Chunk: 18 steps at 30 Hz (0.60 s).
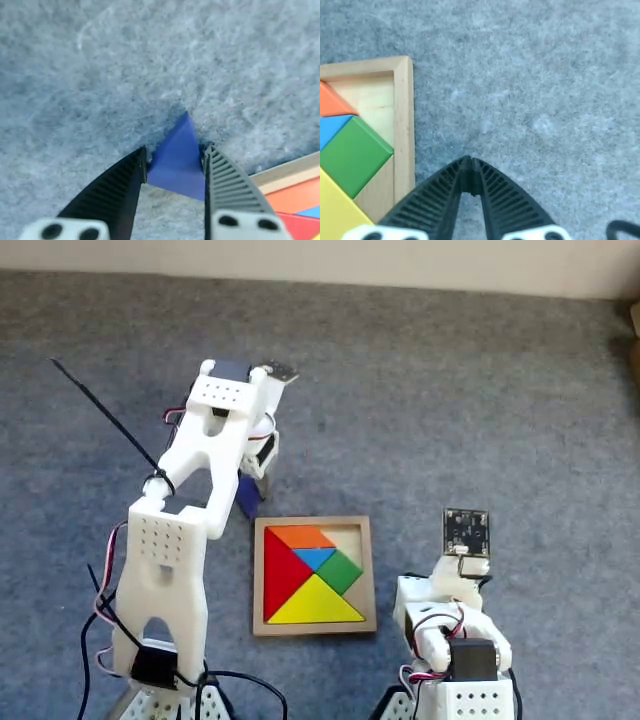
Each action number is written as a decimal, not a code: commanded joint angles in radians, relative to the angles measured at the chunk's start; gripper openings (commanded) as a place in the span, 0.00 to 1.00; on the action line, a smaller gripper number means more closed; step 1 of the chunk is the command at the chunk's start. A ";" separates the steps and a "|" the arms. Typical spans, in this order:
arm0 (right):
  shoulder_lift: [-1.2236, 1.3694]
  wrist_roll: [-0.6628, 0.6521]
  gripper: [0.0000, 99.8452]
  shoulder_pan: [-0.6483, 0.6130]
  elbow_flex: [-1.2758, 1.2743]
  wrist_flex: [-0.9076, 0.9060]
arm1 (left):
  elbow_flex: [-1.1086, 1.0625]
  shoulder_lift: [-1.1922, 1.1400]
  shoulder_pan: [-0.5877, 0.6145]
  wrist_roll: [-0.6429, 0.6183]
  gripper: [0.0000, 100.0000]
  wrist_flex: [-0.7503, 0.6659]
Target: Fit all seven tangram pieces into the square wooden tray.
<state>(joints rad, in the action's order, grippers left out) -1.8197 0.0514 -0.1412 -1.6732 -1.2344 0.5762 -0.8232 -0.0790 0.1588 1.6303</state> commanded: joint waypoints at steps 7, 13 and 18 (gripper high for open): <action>-0.016 -0.015 0.00 0.019 -0.136 0.031 | 0.002 0.147 0.027 -0.075 0.18 0.069; -0.016 -0.015 0.00 0.019 -0.136 0.031 | -0.004 0.185 0.076 -0.167 0.18 0.074; -0.016 -0.015 0.00 0.019 -0.136 0.031 | -0.061 0.197 0.074 -0.215 0.18 0.069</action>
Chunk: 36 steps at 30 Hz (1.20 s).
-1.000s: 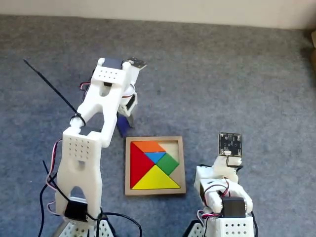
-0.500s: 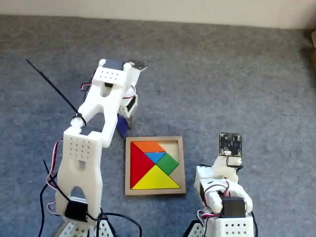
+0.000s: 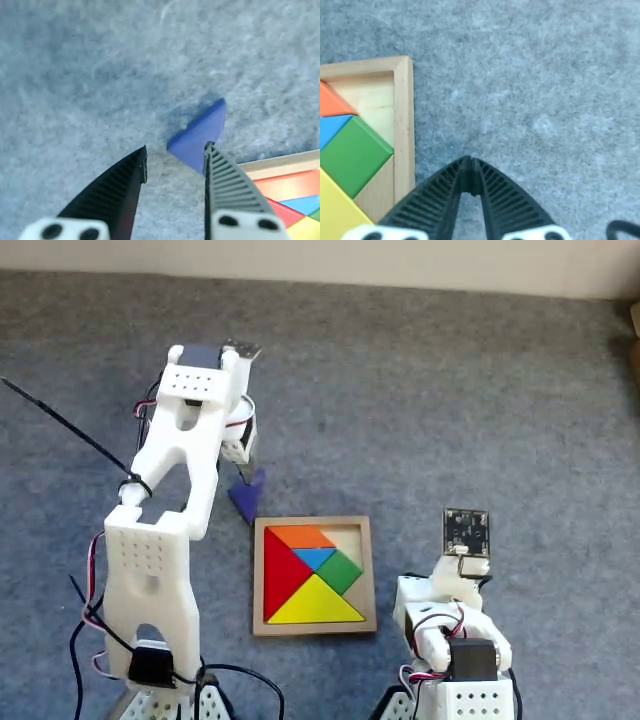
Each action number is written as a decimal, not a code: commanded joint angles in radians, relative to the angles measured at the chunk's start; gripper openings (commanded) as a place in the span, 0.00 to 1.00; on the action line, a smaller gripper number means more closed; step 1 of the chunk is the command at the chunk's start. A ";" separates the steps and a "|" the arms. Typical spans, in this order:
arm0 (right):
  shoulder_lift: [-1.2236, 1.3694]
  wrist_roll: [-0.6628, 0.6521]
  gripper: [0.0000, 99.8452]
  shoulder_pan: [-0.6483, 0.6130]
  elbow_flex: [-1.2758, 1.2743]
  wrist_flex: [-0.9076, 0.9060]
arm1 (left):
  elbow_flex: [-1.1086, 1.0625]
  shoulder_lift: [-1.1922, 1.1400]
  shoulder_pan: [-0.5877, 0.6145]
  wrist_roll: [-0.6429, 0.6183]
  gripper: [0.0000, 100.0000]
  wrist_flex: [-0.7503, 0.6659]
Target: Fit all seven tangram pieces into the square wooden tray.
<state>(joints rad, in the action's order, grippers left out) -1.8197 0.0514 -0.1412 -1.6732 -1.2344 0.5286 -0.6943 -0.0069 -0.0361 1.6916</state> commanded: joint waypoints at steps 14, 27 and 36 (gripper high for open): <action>-0.016 -0.015 0.00 0.019 -0.136 0.030 | -0.039 0.091 0.001 -0.026 0.01 0.006; -0.016 -0.015 0.00 0.019 -0.136 0.028 | -0.302 0.285 -0.012 -0.074 0.00 -0.140; -0.016 -0.015 0.00 0.019 -0.136 0.028 | -0.710 0.618 -0.033 -0.084 0.05 -0.414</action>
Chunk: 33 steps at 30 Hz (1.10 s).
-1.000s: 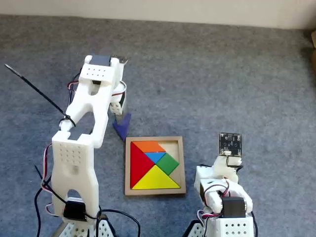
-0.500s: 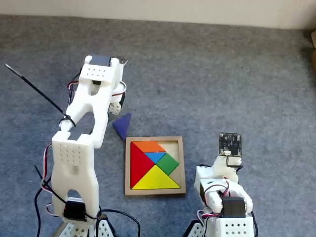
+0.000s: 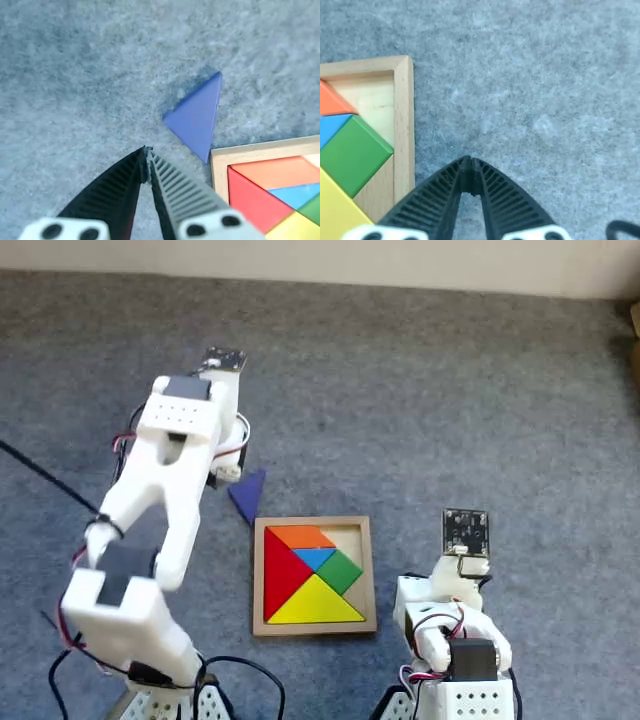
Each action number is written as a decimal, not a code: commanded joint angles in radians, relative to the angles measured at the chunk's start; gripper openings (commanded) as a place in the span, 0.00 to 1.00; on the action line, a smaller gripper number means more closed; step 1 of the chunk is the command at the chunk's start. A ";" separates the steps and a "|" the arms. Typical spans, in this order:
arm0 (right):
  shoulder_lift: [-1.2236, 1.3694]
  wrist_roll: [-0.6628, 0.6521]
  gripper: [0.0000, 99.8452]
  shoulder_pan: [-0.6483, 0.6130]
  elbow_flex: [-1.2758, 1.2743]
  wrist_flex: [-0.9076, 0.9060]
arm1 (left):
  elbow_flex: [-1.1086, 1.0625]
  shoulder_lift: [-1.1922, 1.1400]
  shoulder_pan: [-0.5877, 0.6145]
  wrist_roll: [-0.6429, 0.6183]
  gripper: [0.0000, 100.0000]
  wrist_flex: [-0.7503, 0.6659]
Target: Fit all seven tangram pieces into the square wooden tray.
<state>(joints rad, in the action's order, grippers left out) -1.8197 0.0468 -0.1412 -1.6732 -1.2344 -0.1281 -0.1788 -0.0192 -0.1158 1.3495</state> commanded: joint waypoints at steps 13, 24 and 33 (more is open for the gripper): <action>-0.016 -0.011 0.00 0.019 -0.136 0.028 | 0.084 -0.143 -0.033 -0.158 0.31 -0.101; -0.016 -0.011 0.00 0.019 -0.136 0.028 | 0.209 -0.309 -0.041 -0.158 0.25 -0.051; -0.016 -0.011 0.00 0.019 -0.136 0.028 | 0.203 -0.315 -0.079 -0.104 0.19 -0.051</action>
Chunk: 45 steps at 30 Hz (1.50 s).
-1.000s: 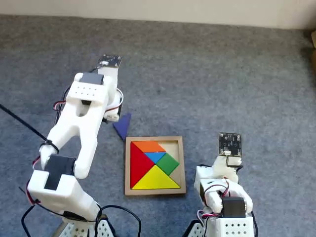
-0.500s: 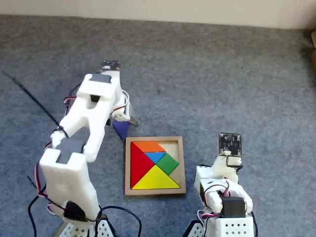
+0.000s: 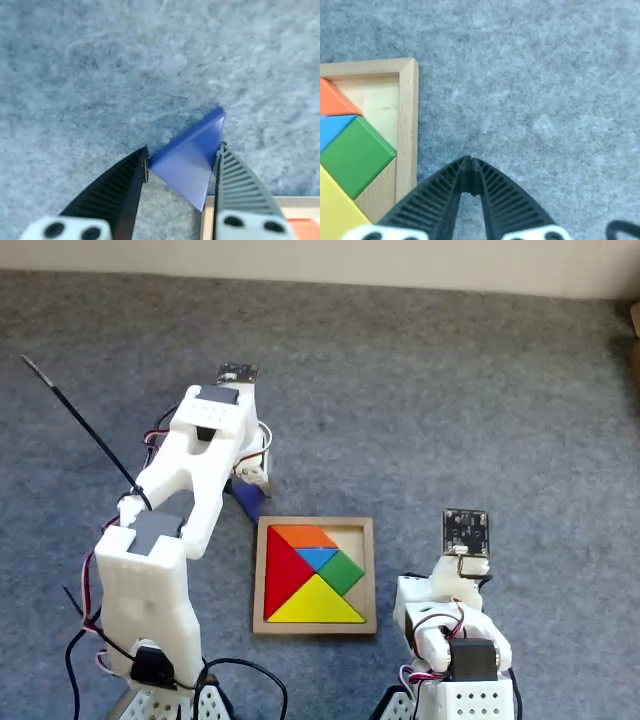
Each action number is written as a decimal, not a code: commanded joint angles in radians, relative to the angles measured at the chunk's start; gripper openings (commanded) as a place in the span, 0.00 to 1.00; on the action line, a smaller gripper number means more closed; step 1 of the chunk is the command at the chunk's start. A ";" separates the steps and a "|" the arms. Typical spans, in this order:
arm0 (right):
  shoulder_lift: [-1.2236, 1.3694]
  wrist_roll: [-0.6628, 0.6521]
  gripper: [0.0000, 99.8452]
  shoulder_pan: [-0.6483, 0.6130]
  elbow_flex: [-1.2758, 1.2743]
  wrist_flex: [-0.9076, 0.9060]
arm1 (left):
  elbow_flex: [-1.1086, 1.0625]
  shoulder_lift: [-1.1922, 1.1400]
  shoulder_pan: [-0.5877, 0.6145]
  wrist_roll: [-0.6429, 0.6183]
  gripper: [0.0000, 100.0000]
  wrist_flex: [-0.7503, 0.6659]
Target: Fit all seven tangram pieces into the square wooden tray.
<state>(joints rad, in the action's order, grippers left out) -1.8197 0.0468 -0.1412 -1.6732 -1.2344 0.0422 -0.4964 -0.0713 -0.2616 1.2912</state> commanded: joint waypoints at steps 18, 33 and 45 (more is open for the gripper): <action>-0.016 -0.011 0.00 0.019 -0.136 0.028 | 0.096 0.160 -0.045 0.206 0.13 0.100; -0.016 -0.011 0.00 0.019 -0.136 0.028 | 0.104 0.058 0.050 0.224 0.27 0.097; -0.016 -0.011 0.00 0.019 -0.136 0.028 | 0.148 -0.056 0.033 0.226 0.27 0.066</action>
<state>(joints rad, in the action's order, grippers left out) -1.8197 0.0453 -0.1412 -1.6732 -1.2344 0.1373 -0.5608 -0.0222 -0.0391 1.3418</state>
